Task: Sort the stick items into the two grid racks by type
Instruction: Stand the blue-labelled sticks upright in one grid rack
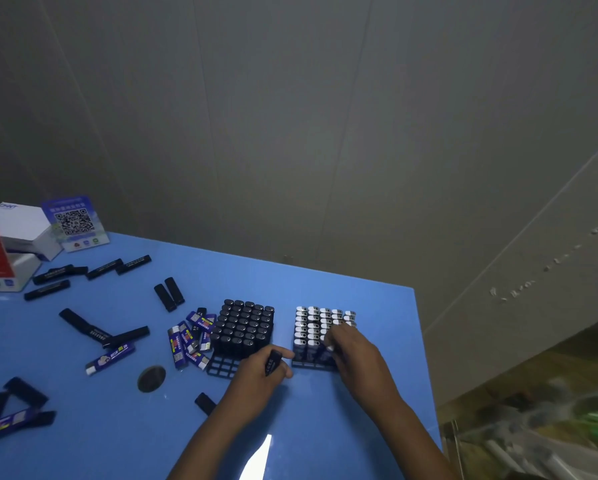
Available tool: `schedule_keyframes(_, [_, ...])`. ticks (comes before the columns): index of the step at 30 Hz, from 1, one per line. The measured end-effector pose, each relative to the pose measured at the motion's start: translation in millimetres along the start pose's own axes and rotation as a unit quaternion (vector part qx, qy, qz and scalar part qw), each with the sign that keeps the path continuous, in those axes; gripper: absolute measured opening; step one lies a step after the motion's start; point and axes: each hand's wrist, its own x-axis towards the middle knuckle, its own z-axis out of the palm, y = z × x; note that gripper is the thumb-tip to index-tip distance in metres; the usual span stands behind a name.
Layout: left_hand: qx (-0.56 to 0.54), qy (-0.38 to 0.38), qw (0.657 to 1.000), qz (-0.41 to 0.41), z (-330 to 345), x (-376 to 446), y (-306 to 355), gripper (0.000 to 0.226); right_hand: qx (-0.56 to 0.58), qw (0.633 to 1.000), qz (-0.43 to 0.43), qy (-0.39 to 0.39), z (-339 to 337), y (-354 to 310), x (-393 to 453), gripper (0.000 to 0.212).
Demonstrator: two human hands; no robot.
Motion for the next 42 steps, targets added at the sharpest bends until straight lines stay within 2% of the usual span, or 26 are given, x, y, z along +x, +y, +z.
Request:
schedule_keyframes(8, [-0.019,0.004,1.0,0.003,-0.1,-3.1,-2.7,0.018,-0.028,0.999,-0.007,0.028,10.0,1.9,0.6,0.023])
schedule_keyframes(13, [-0.035,0.002,0.999,0.007,0.1,-4.2,-0.8,0.016,-0.061,0.997,-0.019,0.04,18.8,3.6,5.5,0.031])
schedule_keyframes(19, [-0.029,0.002,0.999,0.013,-3.5,-7.3,0.9,0.013,-0.042,0.998,-0.021,0.039,18.8,2.8,2.6,0.024])
schedule_keyframes(21, [-0.031,0.003,0.999,0.02,-5.3,-9.6,1.9,0.013,0.003,0.999,-0.007,0.034,14.5,0.2,0.5,0.013])
schedule_keyframes(24, [-0.004,0.017,0.999,0.051,-8.1,-14.3,3.9,0.021,0.111,0.992,0.042,0.048,5.6,-12.9,-2.3,0.017])
schedule_keyframes(27, [0.02,0.029,0.997,0.066,-10.7,-19.9,6.5,0.03,0.229,0.969,0.08,0.043,-5.7,-34.5,-3.4,0.019])
schedule_keyframes(31, [0.024,0.046,0.997,0.054,-16.3,-30.6,9.5,0.039,0.322,0.943,0.079,0.002,-16.5,-63.1,-4.1,0.009])
schedule_keyframes(35, [0.021,0.067,0.997,0.043,-29.7,-41.3,9.8,0.041,0.334,0.939,0.076,-0.037,-12.3,-79.8,-6.4,0.007])
schedule_keyframes(42, [-0.019,0.061,0.997,0.035,-65.6,-50.7,2.2,0.05,0.33,0.937,0.073,-0.088,5.3,-119.1,-6.5,0.008])
